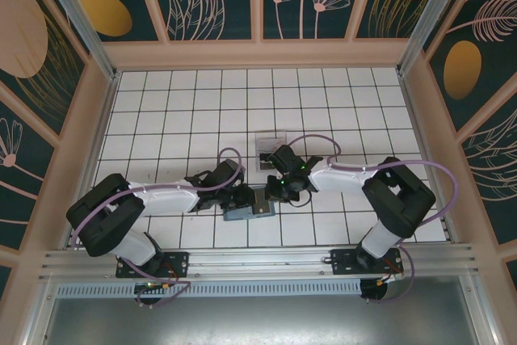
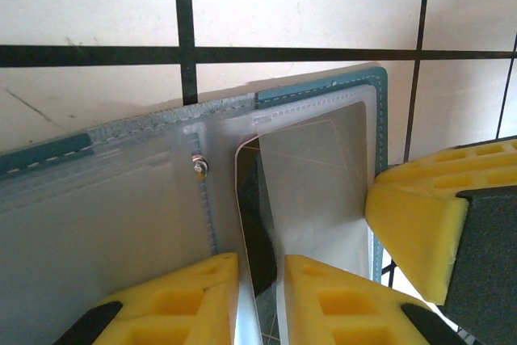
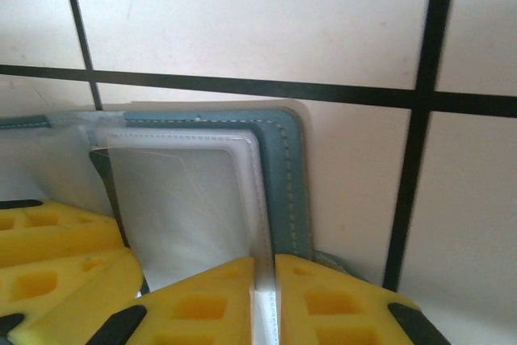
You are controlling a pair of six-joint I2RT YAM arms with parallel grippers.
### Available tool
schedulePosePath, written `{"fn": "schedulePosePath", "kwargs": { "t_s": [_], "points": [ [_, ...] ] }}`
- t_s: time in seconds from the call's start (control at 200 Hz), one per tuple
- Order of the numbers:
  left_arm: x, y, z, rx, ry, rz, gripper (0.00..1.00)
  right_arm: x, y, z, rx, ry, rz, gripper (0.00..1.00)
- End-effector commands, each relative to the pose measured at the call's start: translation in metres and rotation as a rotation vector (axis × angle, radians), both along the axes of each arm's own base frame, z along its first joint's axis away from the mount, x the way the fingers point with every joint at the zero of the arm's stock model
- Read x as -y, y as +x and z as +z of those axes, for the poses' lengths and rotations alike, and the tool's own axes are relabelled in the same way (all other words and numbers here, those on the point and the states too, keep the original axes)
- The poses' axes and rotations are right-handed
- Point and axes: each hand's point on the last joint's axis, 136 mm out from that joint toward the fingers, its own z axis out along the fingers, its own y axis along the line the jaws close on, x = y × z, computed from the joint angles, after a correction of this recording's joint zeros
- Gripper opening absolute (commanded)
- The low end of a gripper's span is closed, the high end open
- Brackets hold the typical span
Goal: Take the credit cards out of the card holder
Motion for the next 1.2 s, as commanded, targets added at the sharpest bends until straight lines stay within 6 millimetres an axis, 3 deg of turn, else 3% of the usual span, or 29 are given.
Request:
{"fn": "schedulePosePath", "kwargs": {
  "t_s": [0.0,0.15,0.48,1.196],
  "points": [
    [-0.005,-0.004,-0.005,-0.023,-0.003,0.012,0.23,0.011,-0.011,-0.022,-0.049,-0.052,-0.007,0.12],
    [-0.006,-0.004,-0.005,-0.020,-0.005,0.019,0.22,0.012,-0.011,-0.023,-0.050,-0.057,-0.007,0.06],
    [-0.010,-0.002,-0.004,-0.015,-0.010,0.035,0.14,0.011,-0.011,-0.023,-0.055,-0.058,-0.006,0.05],
    [-0.027,-0.003,0.012,0.038,0.022,0.028,0.05,0.017,-0.009,-0.020,-0.038,-0.087,-0.025,0.12]
  ]
}}
